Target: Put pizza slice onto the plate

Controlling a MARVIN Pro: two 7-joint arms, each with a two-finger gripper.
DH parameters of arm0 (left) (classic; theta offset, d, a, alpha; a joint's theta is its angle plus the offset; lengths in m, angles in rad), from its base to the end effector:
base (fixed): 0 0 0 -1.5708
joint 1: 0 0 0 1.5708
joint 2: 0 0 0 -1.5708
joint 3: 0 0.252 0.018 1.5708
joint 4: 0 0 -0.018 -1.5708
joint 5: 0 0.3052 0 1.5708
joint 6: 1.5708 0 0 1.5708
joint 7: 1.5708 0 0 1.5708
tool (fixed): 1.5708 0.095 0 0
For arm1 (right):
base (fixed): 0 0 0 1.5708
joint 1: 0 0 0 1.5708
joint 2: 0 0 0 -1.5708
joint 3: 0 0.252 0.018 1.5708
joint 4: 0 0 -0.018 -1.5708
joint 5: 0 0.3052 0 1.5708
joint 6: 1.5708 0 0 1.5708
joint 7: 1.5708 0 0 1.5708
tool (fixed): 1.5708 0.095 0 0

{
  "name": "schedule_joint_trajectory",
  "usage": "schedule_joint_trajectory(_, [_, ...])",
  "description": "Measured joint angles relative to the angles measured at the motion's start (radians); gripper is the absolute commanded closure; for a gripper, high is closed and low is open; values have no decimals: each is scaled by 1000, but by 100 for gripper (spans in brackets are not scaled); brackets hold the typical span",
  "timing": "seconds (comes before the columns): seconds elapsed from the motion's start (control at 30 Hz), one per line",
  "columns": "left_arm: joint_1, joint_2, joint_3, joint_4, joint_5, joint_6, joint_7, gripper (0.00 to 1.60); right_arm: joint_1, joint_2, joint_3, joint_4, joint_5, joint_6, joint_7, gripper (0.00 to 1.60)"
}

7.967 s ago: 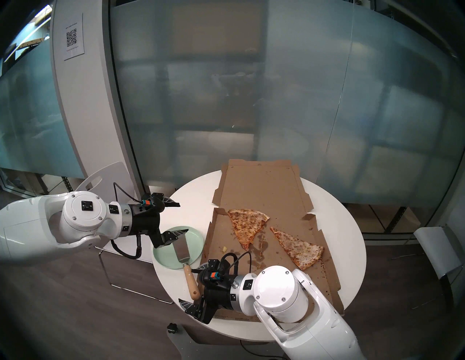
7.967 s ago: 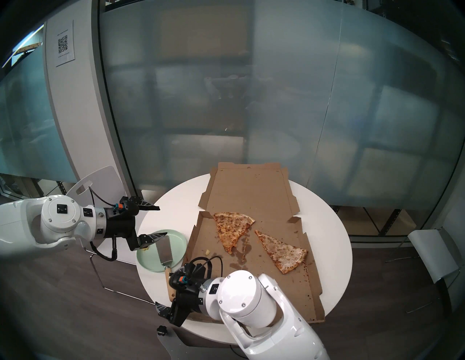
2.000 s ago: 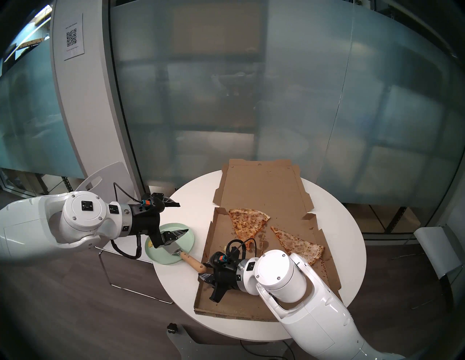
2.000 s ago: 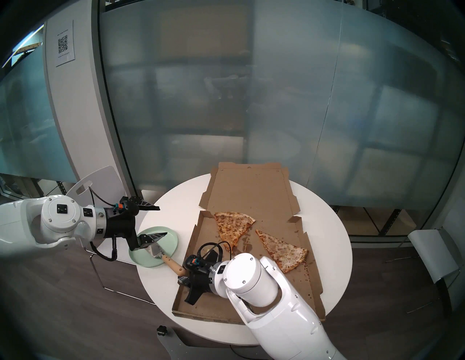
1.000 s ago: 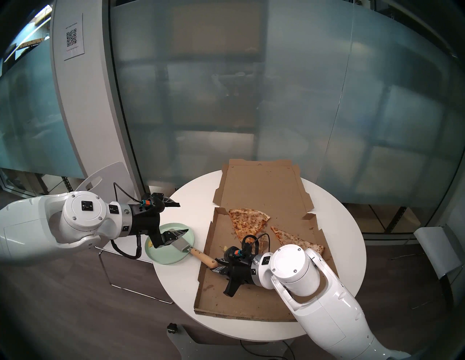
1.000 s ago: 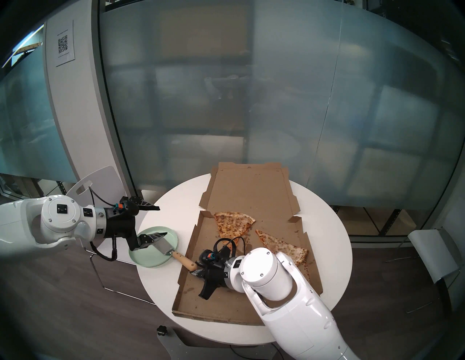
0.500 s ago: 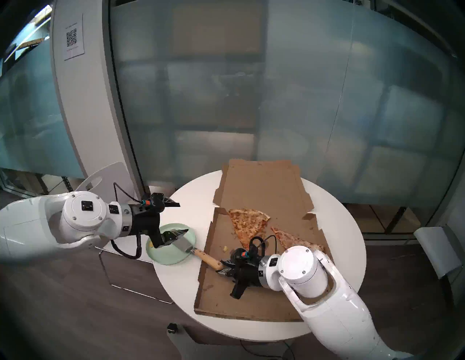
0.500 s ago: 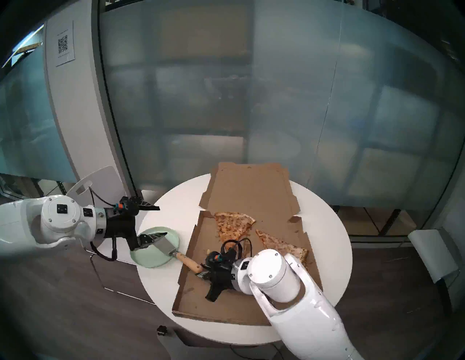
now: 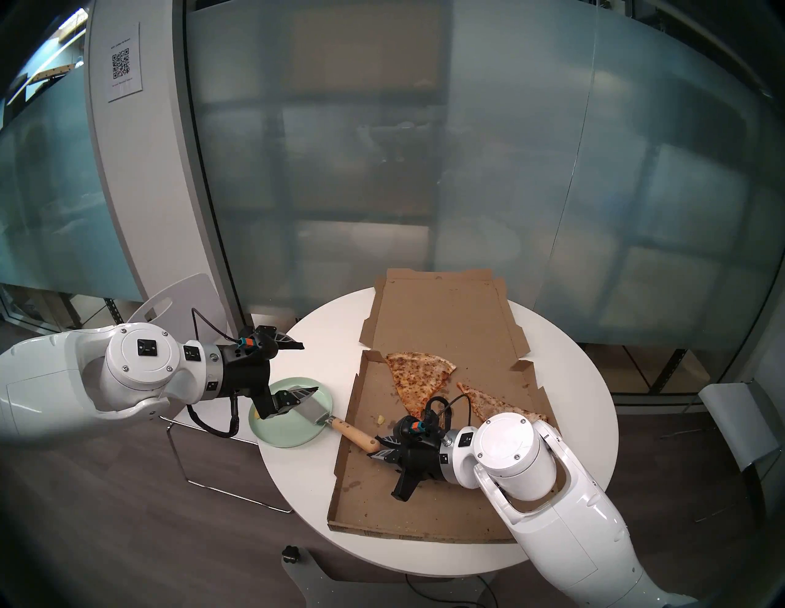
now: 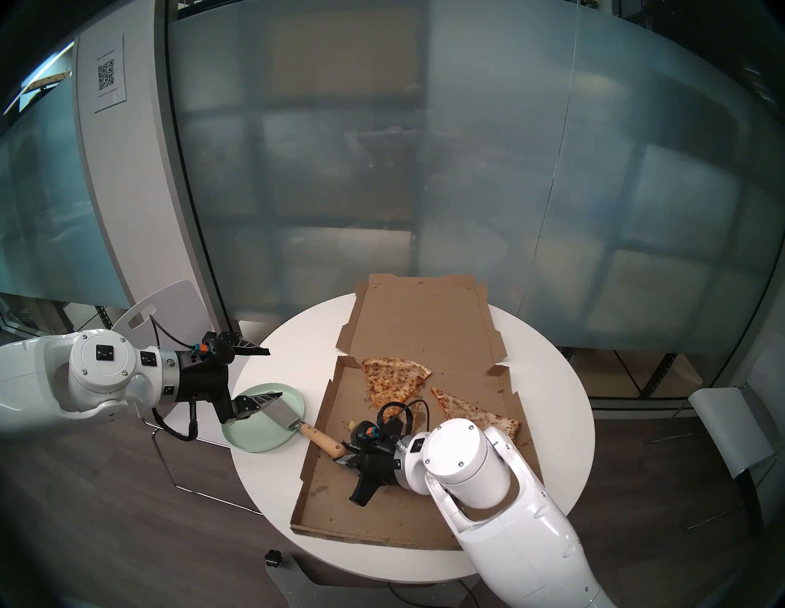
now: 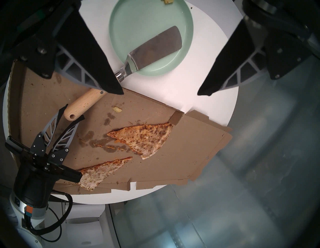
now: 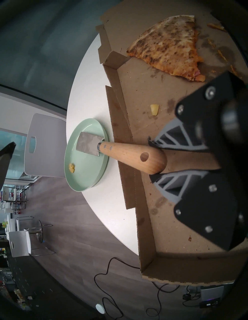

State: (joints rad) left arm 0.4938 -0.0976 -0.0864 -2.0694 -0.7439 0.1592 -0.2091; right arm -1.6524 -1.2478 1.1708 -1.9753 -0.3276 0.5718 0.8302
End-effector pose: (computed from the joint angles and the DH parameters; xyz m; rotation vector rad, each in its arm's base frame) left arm 0.3386 0.0389 -0.1733 2.1587 -1.5731 1.4439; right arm 0.3058 0.1309 -0.2575 -2.0635 -1.4566 -1.1671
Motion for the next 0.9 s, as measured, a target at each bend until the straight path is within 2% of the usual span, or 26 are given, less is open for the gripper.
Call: schedule_joint_trajectory(0.9, [0, 0, 0, 0, 0, 0, 0, 0, -68, -4, 102, -68, 92, -62, 40, 160])
